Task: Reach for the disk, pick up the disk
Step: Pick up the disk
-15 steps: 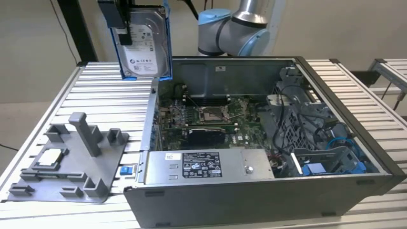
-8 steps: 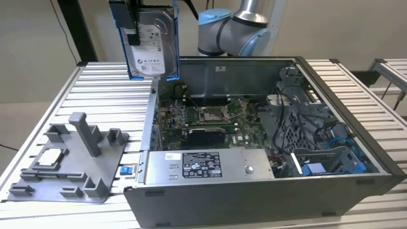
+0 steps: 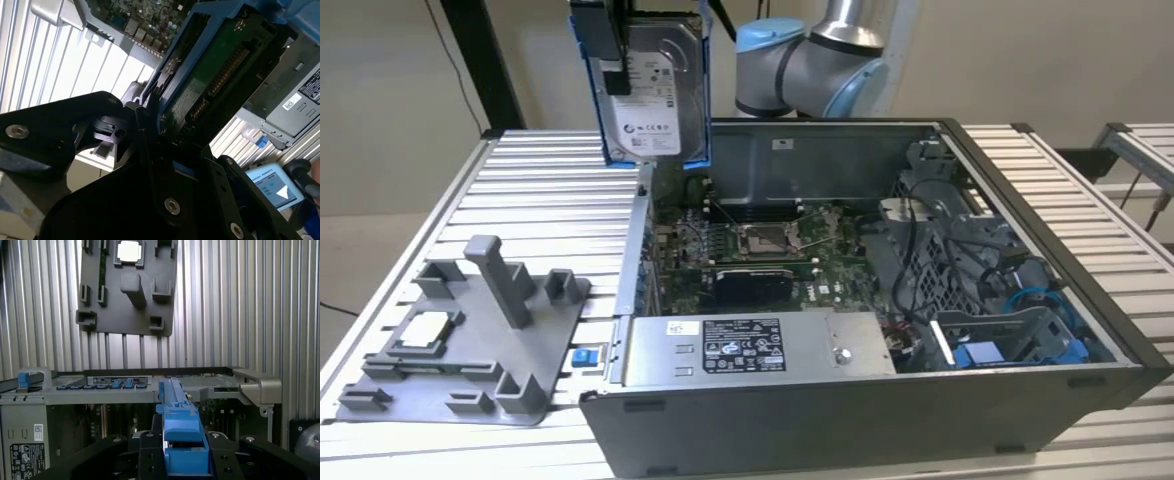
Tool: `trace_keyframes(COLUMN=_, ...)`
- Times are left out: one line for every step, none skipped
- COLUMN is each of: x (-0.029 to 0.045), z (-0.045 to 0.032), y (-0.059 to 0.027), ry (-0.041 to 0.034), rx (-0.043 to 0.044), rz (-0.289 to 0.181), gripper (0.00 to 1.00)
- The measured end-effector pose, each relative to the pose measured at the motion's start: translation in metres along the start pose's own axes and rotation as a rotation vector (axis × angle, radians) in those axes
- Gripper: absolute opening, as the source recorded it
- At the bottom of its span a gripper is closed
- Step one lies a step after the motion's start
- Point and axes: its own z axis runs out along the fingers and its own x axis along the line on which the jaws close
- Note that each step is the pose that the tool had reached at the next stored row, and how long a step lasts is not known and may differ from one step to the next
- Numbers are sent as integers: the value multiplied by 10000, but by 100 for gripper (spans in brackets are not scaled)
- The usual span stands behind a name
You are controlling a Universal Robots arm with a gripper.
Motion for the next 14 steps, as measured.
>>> trace_keyframes(x=0, z=0, y=-21, ry=0, rx=0, rz=-1, gripper=0)
trace_keyframes(x=0, z=0, y=-41, ry=0, rx=-1, rz=-4, gripper=0)
trace_keyframes(x=-1, z=-1, y=-61, ry=0, rx=-2, rz=-7, gripper=0)
trace_keyframes(x=-1, z=-1, y=-80, ry=0, rx=-3, rz=-9, gripper=0)
trace_keyframes(x=-1, z=-1, y=-100, ry=0, rx=-3, rz=-12, gripper=0)
trace_keyframes(x=-1, z=-1, y=-119, ry=0, rx=-4, rz=-14, gripper=0)
trace_keyframes(x=-1, z=-1, y=-139, ry=0, rx=-4, rz=-16, gripper=0)
trace_keyframes(x=-1, z=-1, y=-159, ry=0, rx=-4, rz=-19, gripper=0)
trace_keyframes(x=-1, z=-2, y=-178, ry=1, rx=-5, rz=-22, gripper=0)
trace_keyframes(x=-1, z=-2, y=-197, ry=0, rx=-5, rz=-23, gripper=0)
trace_keyframes(x=-1, z=-2, y=-217, ry=0, rx=-6, rz=-25, gripper=0)
trace_keyframes(x=-1, z=-2, y=-238, ry=0, rx=-6, rz=-28, gripper=0)
trace_keyframes(x=-1, z=-3, y=-258, ry=1, rx=-7, rz=-30, gripper=0)
trace_keyframes(x=0, z=-3, y=-277, ry=1, rx=-7, rz=-33, gripper=0)
